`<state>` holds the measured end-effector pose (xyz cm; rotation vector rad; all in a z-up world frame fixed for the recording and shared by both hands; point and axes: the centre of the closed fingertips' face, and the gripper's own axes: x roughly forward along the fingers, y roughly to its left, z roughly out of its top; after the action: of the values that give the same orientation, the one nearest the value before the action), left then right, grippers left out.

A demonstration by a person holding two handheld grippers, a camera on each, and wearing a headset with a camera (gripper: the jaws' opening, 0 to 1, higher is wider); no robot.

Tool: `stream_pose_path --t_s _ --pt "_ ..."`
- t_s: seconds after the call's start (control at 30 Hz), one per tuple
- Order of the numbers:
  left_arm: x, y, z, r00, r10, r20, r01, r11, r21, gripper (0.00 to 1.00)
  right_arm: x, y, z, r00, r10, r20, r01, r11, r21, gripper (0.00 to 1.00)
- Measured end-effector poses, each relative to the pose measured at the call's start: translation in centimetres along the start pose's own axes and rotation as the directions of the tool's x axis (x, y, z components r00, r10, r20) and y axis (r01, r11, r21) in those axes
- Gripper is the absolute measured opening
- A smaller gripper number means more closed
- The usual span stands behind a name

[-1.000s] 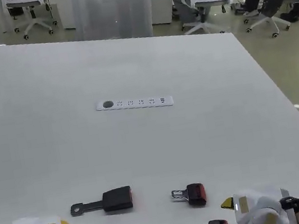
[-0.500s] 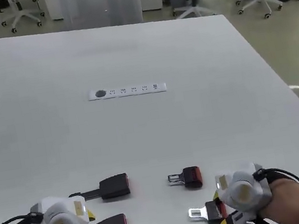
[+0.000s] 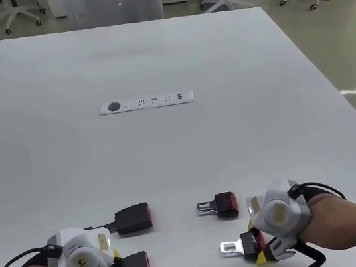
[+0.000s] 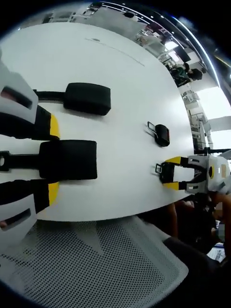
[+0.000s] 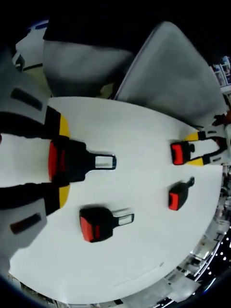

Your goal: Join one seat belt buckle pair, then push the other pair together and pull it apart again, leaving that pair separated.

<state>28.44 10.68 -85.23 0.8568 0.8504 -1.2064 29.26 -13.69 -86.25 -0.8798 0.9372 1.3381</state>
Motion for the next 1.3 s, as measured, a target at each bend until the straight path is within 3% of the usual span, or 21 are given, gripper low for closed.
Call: stream_pose_path --t_s 0.27,0.4,0.5,0.73,1.23,1.3 --pt "0.37 -0.19 -0.2 0.9998 -0.014 -0.015 0.014 1.0 0.008 0.32 -0.02 0.06 0.03 1.0 -0.001 -0.001 0.001 1.0 -0.003 0.34" --pt "0.26 -0.27 -0.34 0.9999 -0.012 -0.005 0.012 1.0 0.026 0.32 0.02 0.03 0.02 1.0 -0.003 -0.004 0.003 1.0 0.001 0.34" --pt "0.29 -0.07 -0.33 0.9998 -0.02 0.01 0.02 1.0 0.006 0.32 0.02 0.04 0.03 1.0 -0.003 -0.004 0.003 1.0 -0.001 0.34" --pt "0.38 -0.06 -0.3 0.9993 -0.024 -0.029 0.023 1.0 -0.015 0.32 0.0 0.02 0.04 1.0 0.003 0.001 -0.003 1.0 -0.009 0.34" --pt "0.46 -0.02 -0.36 0.9993 -0.033 -0.019 0.033 0.999 -0.038 0.32 0.04 -0.06 0.1 1.0 0.002 -0.001 -0.002 1.0 -0.008 0.34" --pt "0.53 -0.03 -0.32 0.9988 -0.038 -0.031 0.037 0.999 -0.039 0.32 0.04 -0.04 0.12 1.0 0.002 -0.003 -0.002 1.0 -0.008 0.34"
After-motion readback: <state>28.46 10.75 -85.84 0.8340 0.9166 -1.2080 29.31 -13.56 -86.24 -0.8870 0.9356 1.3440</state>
